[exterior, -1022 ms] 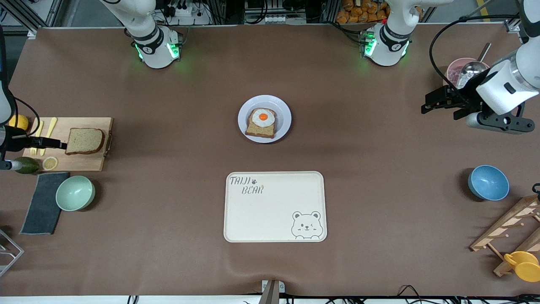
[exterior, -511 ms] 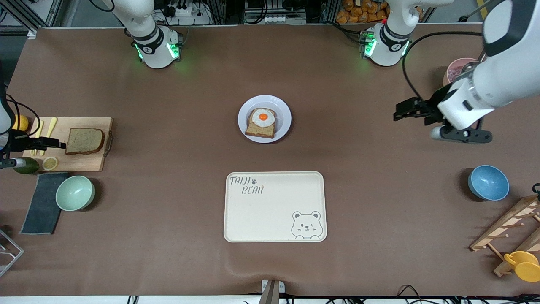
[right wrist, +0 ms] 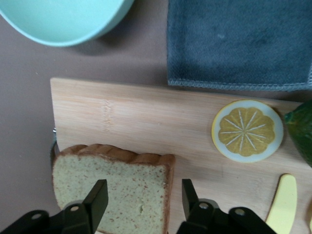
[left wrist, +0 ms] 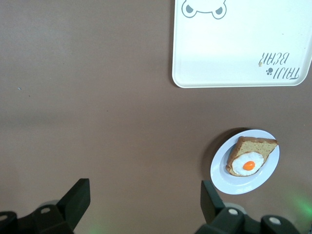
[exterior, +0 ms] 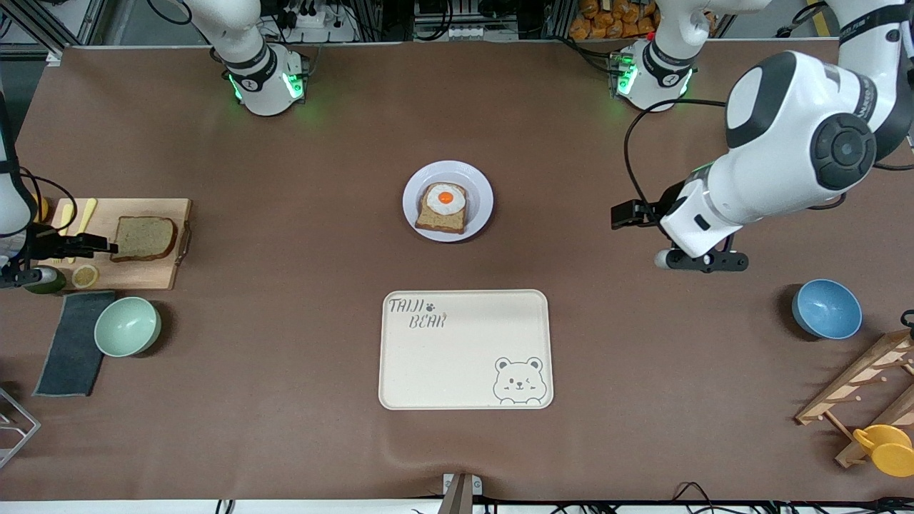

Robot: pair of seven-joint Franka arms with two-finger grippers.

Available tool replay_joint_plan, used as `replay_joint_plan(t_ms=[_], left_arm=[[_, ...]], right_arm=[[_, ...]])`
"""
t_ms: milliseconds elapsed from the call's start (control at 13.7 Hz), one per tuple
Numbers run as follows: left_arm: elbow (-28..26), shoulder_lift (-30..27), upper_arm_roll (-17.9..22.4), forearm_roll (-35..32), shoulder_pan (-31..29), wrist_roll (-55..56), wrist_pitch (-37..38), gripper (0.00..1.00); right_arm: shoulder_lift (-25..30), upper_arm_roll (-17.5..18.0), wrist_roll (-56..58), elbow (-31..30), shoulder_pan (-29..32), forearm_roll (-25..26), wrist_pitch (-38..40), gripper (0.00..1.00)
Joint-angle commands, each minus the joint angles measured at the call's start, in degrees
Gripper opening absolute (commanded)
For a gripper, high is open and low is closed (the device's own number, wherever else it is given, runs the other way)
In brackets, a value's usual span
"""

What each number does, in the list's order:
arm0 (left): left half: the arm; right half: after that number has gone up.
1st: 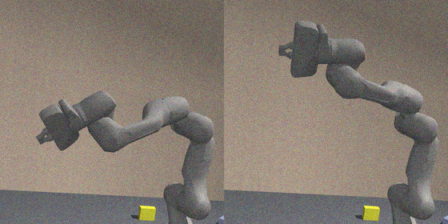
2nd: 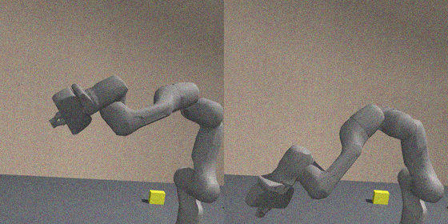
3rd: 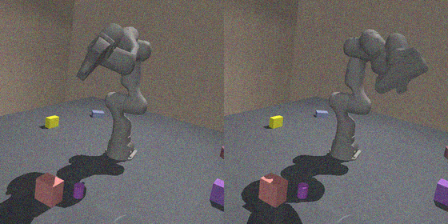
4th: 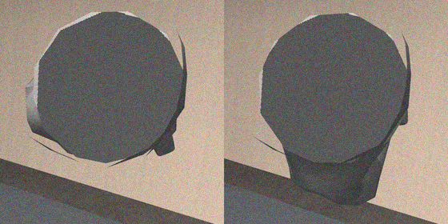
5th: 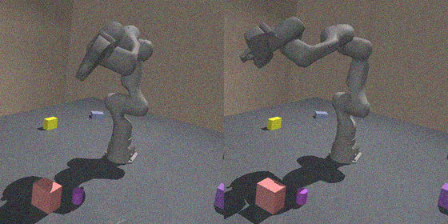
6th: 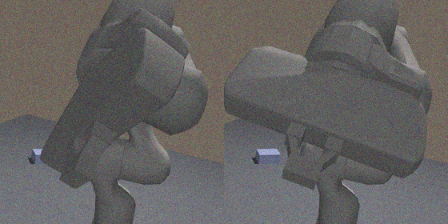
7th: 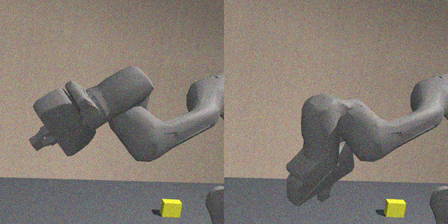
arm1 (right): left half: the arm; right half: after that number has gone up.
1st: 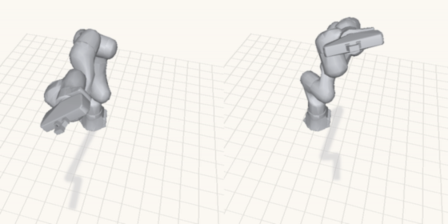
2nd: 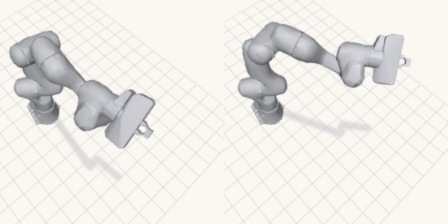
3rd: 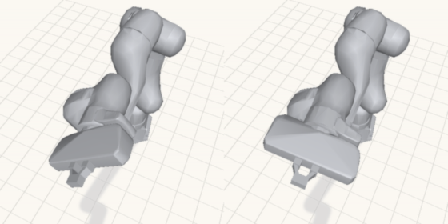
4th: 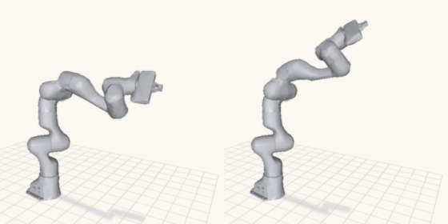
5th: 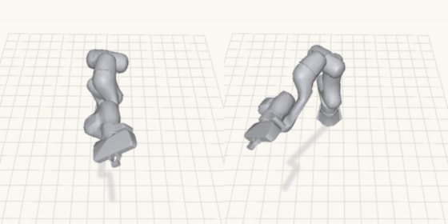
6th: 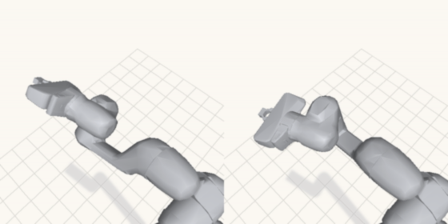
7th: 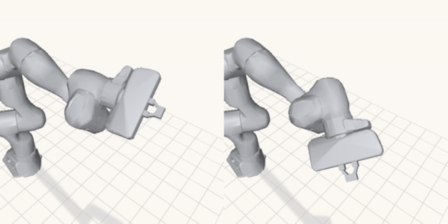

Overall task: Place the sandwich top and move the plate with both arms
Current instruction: 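Grasp the bread slice with the right gripper while the left gripper moves inward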

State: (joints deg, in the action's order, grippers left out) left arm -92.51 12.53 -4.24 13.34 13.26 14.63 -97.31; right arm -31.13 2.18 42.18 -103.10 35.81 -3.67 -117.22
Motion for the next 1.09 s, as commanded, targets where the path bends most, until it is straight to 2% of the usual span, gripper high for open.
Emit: replay_joint_plan(t_ms=[0,219,292,365,438,803,1022], left_arm=[[-0.22,-0.31,0.19,-0.16,0.10,1.01,-0.43,1.00],[-0.31,-0.75,0.19,-0.85,-0.77,1.01,-0.43,1.00],[0.13,-0.67,0.19,-0.86,-0.60,1.01,-0.51,1.00],[0.22,-0.40,0.28,-0.95,-0.08,1.01,-0.51,1.00],[0.05,-0.49,0.19,-0.95,-0.07,1.01,-0.51,1.00],[0.40,-0.67,0.28,-0.77,0.10,1.01,-0.60,1.00],[0.40,-0.66,0.28,-0.77,0.01,0.92,-0.60,1.00]], right_arm=[[-1.83,0.99,2.47,0.97,2.60,-0.55,-0.11,0.68],[-2.18,0.99,3.26,0.97,2.86,-0.81,-0.29,0.68],[-2.62,0.99,3.26,0.97,3.04,-0.90,-0.20,0.65],[-2.97,1.08,3.43,0.88,3.65,-0.90,-0.20,0.56],[-2.97,1.08,3.78,0.88,3.74,-0.99,-0.20,0.50],[-3.94,1.16,4.14,0.70,4.27,-2.13,-0.47,0.34],[-3.94,1.16,4.23,0.27,5.23,-4.67,-0.38,0.15]])
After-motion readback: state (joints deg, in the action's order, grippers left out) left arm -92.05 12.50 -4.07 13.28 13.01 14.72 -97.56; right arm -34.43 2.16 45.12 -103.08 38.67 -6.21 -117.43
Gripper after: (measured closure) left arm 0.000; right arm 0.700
